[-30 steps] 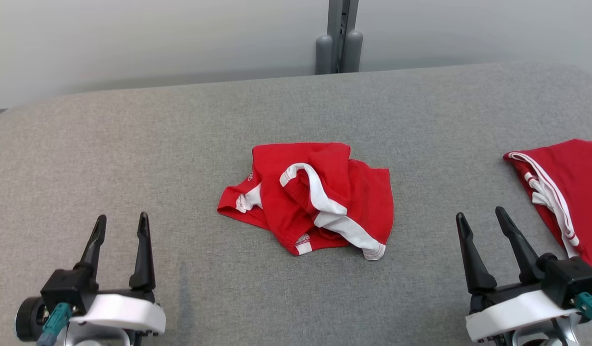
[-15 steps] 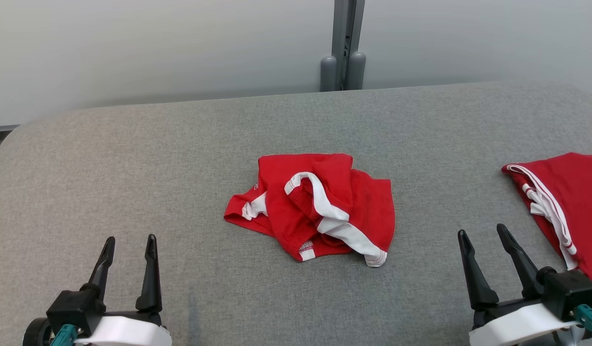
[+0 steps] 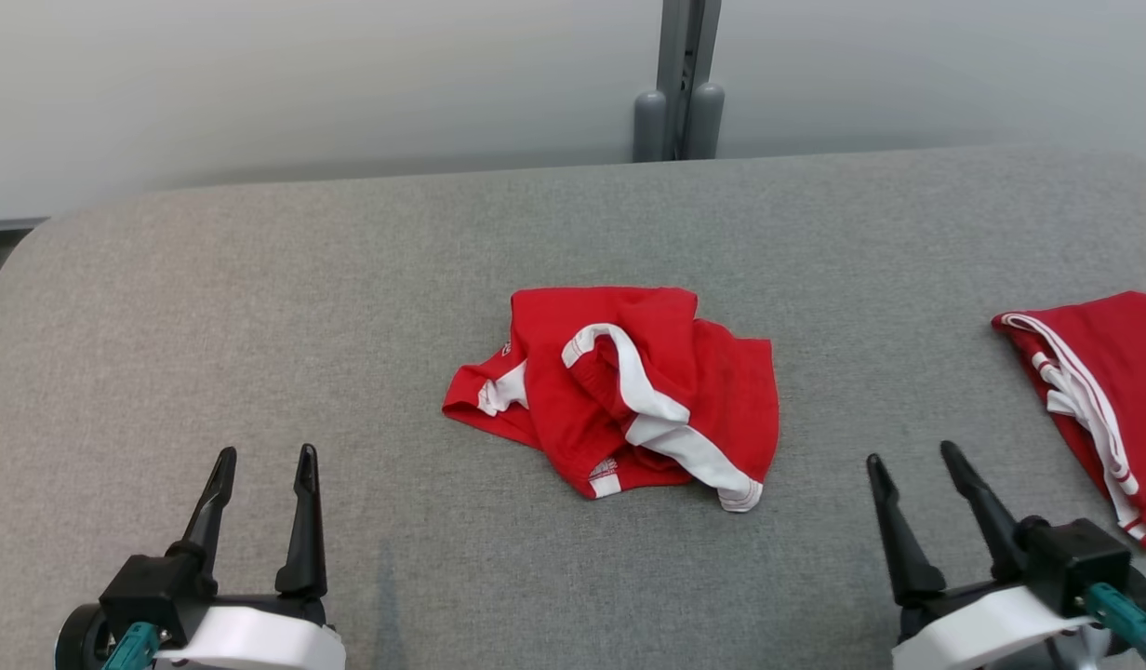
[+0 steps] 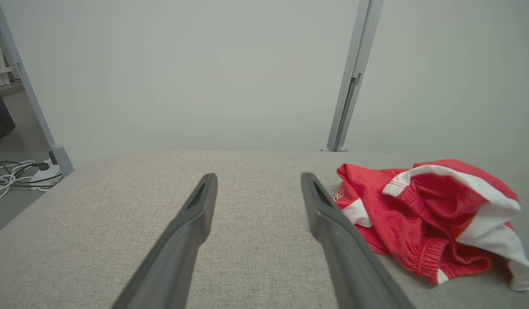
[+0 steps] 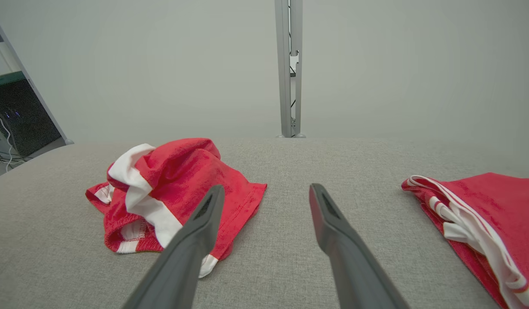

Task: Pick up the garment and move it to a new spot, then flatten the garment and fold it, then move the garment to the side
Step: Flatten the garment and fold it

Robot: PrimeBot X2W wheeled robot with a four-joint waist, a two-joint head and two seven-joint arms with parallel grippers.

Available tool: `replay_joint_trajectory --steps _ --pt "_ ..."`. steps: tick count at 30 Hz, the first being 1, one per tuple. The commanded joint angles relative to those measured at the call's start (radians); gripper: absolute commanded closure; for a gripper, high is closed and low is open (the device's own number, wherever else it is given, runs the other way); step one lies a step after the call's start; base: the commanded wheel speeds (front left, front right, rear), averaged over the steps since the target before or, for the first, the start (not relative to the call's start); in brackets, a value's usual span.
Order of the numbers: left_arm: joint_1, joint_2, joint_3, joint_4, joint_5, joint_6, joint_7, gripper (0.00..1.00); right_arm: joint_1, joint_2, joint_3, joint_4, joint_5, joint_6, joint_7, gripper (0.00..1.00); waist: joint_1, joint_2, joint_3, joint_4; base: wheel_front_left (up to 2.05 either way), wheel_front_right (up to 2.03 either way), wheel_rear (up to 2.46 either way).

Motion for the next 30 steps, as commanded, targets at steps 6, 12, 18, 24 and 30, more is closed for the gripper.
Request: replay_joint_trajectory --steps 6,12,18,24,30 --pt "-0.059 -0.009 -0.018 0.001 0.009 -0.009 -0.004 0.0 -0.063 -0.02 0.1 0.145 0.028 0.0 0.012 0.0 0.0 0.0 0.055 0.044 0.0 0.0 0.0" --pt "-0.106 -0.026 -0.031 0.024 0.015 -0.02 -0.015 0.0 -0.145 -0.017 0.178 0.329 0.056 0.0 -0.02 0.0 0.0 0.0 0.094 0.079 0.0 0.0 0.0" --pt "-0.136 -0.038 -0.033 0.046 0.019 -0.033 -0.025 0.0 -0.235 -0.012 0.204 0.487 0.073 0.0 -0.068 0.55 0.0 0.0 0.124 0.097 0.0 0.0 0.0" --pt "-0.153 -0.044 -0.025 0.06 0.023 -0.038 -0.03 0.0 -0.271 -0.029 0.178 0.527 0.087 0.0 -0.123 1.0 0.0 0.0 0.138 0.096 0.0 0.0 0.0" --pt "-0.154 -0.048 -0.017 0.065 0.026 -0.043 -0.034 0.0 -0.265 -0.07 0.107 0.494 0.064 0.0 -0.141 1.0 0.0 0.0 0.141 0.08 0.0 0.0 0.0"
